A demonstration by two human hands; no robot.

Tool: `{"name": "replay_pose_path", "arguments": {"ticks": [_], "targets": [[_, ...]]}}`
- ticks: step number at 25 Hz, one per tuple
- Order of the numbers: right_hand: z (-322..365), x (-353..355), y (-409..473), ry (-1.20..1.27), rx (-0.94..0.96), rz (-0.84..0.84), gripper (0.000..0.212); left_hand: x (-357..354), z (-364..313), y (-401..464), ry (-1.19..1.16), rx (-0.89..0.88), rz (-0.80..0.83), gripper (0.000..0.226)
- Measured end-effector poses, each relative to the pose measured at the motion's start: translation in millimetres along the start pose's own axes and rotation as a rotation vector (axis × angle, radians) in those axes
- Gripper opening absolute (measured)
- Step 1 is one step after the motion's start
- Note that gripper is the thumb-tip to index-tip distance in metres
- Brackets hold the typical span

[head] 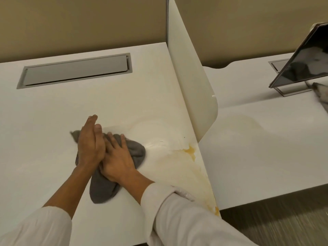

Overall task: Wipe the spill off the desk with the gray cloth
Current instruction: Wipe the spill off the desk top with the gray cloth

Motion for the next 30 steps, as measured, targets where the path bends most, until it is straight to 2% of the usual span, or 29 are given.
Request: {"name": "replay_pose_path", "arguments": {"ticks": [2, 8, 14, 24, 30], "targets": [[-18.1, 8.0, 12.3, -0.070, -0.092, 0.000, 0.068, -14.2, -4.8, -3.7, -0.027, 0.002, 0.008, 0.049], [-88.4, 43.6, 21.0, -0.225, -0.319, -0.016, 0.054, -43.6, -28.0, -16.2, -0.008, -0.154, 0.076, 0.048], [-139.1, 77.4, -0.7, -0.269, -0.441, -0.034, 0.056, -54.9, -44.0, -38.9, 0.004, -0.136, 0.137, 0.052], [-165.3, 95.0, -66.0, -0.232, -0.348, -0.075, 0.052, -57.8, -53.9, -90.2, 0.046, -0.103, 0.213, 0.052], [-155.6, 95.1, -129.6, -0.241, -0.339, -0.100, 0.053, -65.8, -64.5, -130.1, 0.074, -0.170, 0.331, 0.053]]}}
Point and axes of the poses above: each hand's wrist, its own y-axis towards the middle knuckle, its own x-axis out of the back of the hand, z = x × y, the point moved 1 cm from there along y, towards the middle knuckle, and after that the axes turned 1 degree about z, right-handed, at the moved point
